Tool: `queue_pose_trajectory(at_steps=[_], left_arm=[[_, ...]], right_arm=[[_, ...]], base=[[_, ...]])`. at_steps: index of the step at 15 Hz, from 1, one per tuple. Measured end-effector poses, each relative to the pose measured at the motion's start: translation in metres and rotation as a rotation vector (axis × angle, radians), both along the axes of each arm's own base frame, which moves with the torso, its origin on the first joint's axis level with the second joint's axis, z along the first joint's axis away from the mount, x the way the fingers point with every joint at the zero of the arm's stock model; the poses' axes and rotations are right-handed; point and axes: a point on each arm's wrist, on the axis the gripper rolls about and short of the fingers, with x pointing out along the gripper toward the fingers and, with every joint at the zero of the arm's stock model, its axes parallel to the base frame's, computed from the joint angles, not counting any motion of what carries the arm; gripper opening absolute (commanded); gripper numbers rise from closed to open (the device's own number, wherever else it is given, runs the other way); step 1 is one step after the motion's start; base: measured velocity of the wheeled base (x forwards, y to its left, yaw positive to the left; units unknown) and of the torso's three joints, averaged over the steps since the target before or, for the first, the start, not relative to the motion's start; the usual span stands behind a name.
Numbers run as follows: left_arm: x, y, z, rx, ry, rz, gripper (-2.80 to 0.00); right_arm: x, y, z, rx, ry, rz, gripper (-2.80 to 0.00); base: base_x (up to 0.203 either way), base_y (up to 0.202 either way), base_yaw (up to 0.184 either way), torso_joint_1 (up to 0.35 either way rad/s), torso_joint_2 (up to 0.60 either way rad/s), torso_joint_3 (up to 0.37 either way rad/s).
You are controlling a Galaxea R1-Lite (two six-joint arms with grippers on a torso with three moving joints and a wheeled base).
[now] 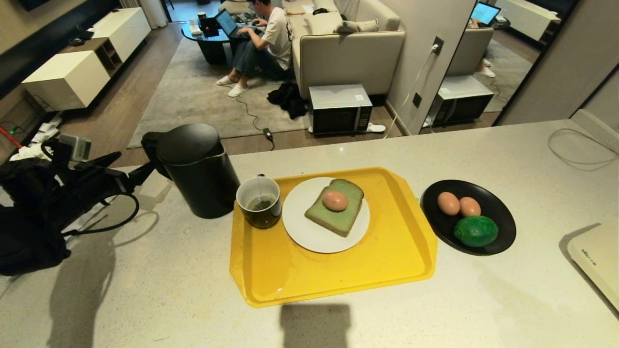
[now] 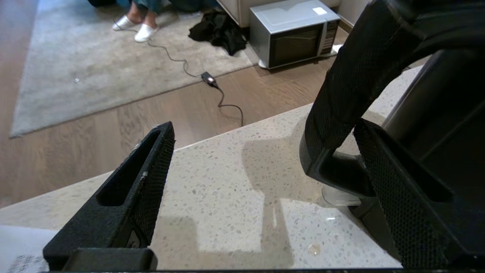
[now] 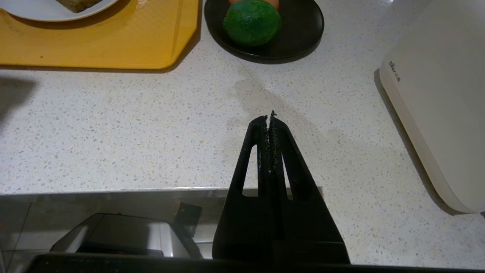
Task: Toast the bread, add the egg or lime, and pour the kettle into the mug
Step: Pick up the kettle
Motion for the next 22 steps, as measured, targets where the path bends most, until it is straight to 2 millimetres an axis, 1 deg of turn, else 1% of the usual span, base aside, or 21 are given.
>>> queue_pose_trajectory(at_steps=[3, 7, 10, 12, 21, 22], left_arm=[[0.007, -0.006, -0.002, -0.004, 0.009, -0.016, 0.00], [0.015, -0.018, 0.001, -0.004, 0.008, -0.050, 0.00], [0.027, -0.022, 0.010, 0.005, -0.023, -0.067, 0.00], [0.034, -0.023, 0.012, 0.006, -0.022, -0.073, 0.00], [0.042, -0.031, 0.006, 0.011, -0.011, -0.091, 0.00], [0.042, -0.031, 0.006, 0.012, -0.012, -0.093, -2.80]], right_arm=[[0.000, 0.000, 0.000, 0.000, 0.000, 0.000, -2.80], [0.000, 0.000, 0.000, 0.000, 0.000, 0.000, -2.80], [0.000, 0.000, 0.000, 0.000, 0.000, 0.000, -2.80], [0.000, 0.000, 0.000, 0.000, 0.000, 0.000, -2.80], [0.000, 0.000, 0.000, 0.000, 0.000, 0.000, -2.80], [0.000, 0.000, 0.000, 0.000, 0.000, 0.000, -2.80]], base=[[0.000, 0.000, 0.000, 0.000, 0.00, 0.000], [0.000, 0.000, 0.000, 0.000, 0.00, 0.000], [0.000, 0.000, 0.000, 0.000, 0.00, 0.000], [0.000, 0.000, 0.000, 0.000, 0.00, 0.000], [0.000, 0.000, 0.000, 0.000, 0.00, 0.000], [0.000, 0.000, 0.000, 0.000, 0.00, 0.000]])
